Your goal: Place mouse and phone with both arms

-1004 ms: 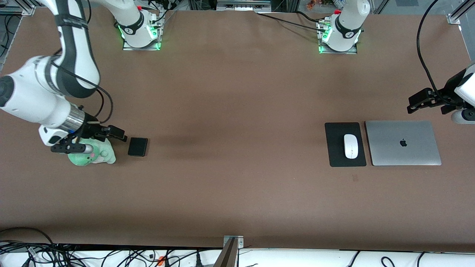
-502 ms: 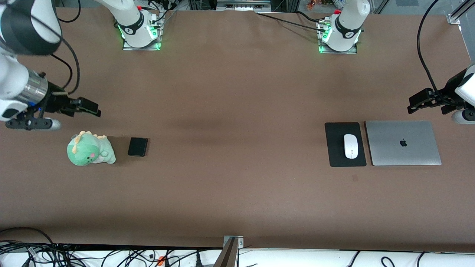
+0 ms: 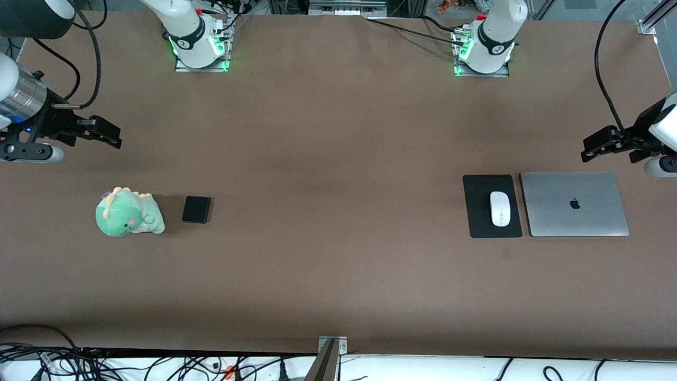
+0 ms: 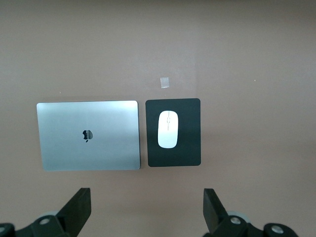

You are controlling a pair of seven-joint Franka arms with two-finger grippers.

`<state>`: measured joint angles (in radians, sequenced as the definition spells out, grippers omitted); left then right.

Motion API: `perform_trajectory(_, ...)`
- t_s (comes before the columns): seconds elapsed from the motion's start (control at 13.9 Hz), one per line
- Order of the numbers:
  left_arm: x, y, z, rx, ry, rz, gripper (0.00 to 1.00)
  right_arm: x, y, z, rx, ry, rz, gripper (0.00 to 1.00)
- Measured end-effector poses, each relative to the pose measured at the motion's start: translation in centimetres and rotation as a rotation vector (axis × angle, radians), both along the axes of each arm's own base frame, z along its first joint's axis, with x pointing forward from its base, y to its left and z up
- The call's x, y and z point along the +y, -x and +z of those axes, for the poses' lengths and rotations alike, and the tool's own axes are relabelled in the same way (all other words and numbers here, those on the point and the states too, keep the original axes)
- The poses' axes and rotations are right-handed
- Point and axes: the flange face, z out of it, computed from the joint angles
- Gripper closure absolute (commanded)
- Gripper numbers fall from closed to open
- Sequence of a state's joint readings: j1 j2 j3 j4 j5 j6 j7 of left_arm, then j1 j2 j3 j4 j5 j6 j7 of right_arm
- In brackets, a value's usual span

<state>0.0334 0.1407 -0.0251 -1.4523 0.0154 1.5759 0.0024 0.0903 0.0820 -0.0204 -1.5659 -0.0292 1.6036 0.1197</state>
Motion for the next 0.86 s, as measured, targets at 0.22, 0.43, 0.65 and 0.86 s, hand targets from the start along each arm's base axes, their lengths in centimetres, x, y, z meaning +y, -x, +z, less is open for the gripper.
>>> perform_trajectory(0.22,0.0,0.0,0.0,0.0,0.0,0.0,0.0,-0.6,-0.2,1.3,-0.029,-0.001,-0.011,0.0)
perform_trajectory(0.43,0.0,0.0,0.0,0.0,0.0,0.0,0.0,-0.6,-0.3,2.9,-0.061,-0.004,-0.011,0.0)
perform_trajectory(0.65,0.0,0.0,0.0,0.0,0.0,0.0,0.0,-0.5,-0.3,3.1,-0.063,-0.01,-0.01,0.0)
perform_trajectory(0.86,0.0,0.0,0.0,0.0,0.0,0.0,0.0,-0.4,-0.3,3.1,-0.063,-0.018,-0.01,0.0)
